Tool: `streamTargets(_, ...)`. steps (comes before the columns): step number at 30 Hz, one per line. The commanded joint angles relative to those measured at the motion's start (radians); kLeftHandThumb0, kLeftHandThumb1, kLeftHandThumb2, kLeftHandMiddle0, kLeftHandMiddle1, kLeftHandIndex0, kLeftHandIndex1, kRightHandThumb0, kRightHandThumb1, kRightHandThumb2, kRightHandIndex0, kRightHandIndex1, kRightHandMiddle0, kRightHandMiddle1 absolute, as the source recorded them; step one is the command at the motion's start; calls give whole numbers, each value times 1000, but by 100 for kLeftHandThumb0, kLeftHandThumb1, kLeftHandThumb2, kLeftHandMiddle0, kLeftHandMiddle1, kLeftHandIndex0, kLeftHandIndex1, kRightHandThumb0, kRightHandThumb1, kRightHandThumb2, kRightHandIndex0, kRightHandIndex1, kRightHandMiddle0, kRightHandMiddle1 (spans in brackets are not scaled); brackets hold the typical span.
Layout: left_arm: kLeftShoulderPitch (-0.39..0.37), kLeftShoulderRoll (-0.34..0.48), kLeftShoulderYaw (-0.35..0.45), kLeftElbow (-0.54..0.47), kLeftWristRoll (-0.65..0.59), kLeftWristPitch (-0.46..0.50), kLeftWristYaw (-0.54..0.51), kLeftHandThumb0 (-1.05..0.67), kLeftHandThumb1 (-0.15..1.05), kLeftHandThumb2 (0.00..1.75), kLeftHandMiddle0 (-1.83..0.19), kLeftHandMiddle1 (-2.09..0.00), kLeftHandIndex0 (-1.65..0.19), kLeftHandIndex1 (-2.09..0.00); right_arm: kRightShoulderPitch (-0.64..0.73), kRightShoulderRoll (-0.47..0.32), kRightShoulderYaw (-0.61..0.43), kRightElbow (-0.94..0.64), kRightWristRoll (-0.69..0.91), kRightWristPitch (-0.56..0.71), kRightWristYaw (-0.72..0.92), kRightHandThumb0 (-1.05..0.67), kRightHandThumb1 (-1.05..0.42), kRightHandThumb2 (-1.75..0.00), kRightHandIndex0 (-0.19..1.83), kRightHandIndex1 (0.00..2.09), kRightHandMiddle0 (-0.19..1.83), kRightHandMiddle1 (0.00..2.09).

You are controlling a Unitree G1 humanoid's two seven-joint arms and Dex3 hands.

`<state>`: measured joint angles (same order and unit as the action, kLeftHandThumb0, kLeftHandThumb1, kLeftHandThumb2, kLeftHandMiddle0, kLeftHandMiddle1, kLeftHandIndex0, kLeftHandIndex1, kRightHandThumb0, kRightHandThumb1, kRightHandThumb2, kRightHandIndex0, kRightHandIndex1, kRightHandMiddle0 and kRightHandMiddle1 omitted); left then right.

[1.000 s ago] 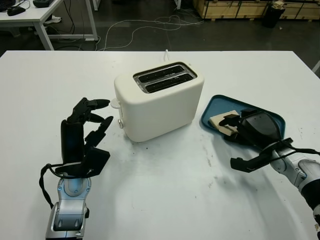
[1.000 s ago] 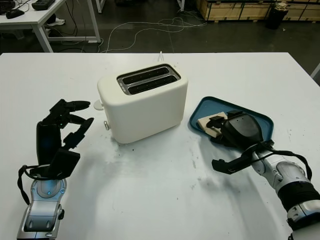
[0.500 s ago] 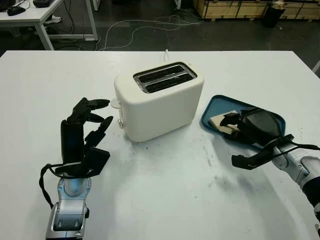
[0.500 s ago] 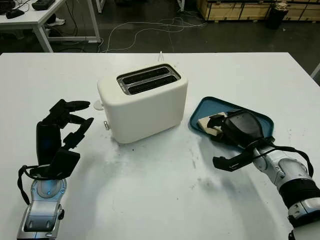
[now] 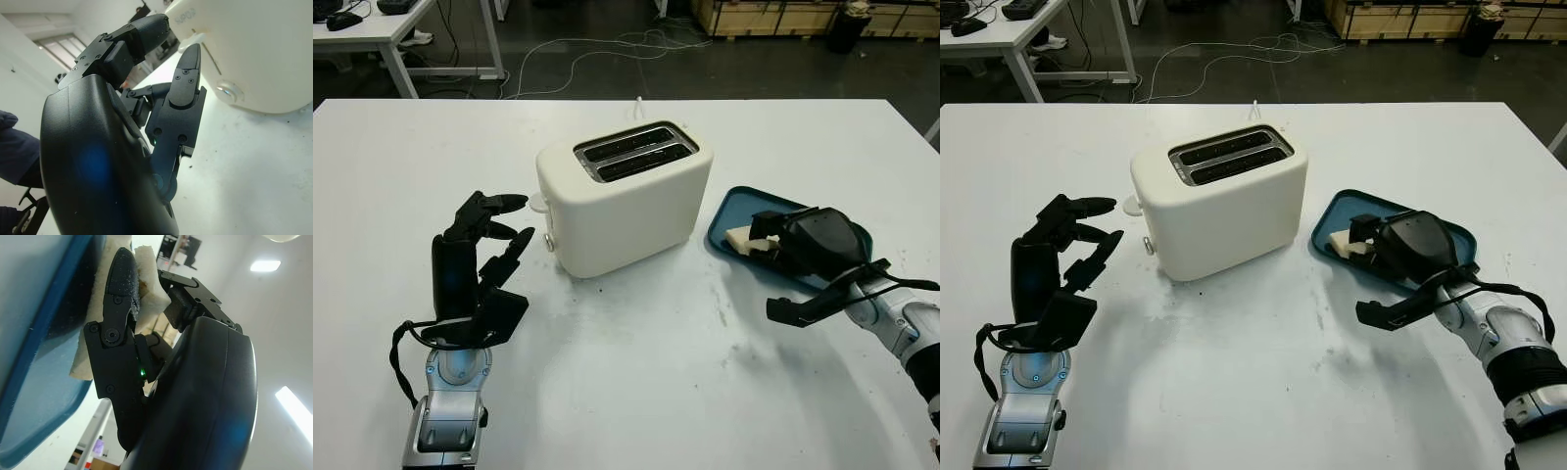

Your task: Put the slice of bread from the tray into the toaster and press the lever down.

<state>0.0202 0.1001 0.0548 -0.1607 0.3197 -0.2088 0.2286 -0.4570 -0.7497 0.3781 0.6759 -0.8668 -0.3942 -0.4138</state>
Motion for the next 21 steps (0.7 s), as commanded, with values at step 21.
streamTargets(21,1,-1,-4,5,1,-18,12,-18,92,15,-49,-135,-54,-82,-308,-37,-41,108,16,-54,-91,-62,-92,-48,93,175,63,175)
